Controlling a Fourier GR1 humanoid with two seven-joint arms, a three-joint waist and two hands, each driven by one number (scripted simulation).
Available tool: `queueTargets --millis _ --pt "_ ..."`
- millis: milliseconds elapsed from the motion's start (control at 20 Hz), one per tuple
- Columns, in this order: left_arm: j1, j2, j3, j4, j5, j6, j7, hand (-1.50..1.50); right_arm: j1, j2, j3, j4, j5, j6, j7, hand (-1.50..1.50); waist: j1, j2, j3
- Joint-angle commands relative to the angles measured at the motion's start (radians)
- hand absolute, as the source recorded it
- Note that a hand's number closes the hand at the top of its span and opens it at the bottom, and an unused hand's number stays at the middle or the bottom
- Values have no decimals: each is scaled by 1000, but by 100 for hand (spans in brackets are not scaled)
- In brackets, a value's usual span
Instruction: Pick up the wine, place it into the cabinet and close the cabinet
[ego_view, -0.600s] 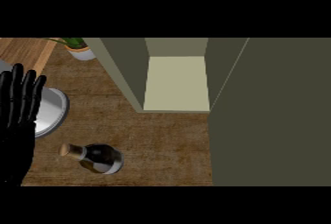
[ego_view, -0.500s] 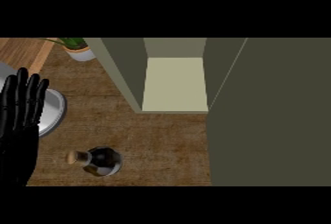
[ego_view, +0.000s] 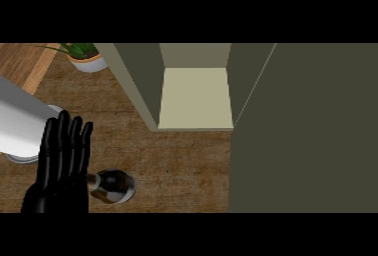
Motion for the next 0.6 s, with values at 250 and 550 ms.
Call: queueTargets --millis 250,550 --pt "-84 -11 -300 -57 -193 315 178 -150 151 -31 8 -229 -92 57 124 -150 -5 1 -1" --pt "-182 -11 -462 -88 -429 488 407 -150 30 -28 -10 -279 -116 -9 280 -150 2 1 -1"
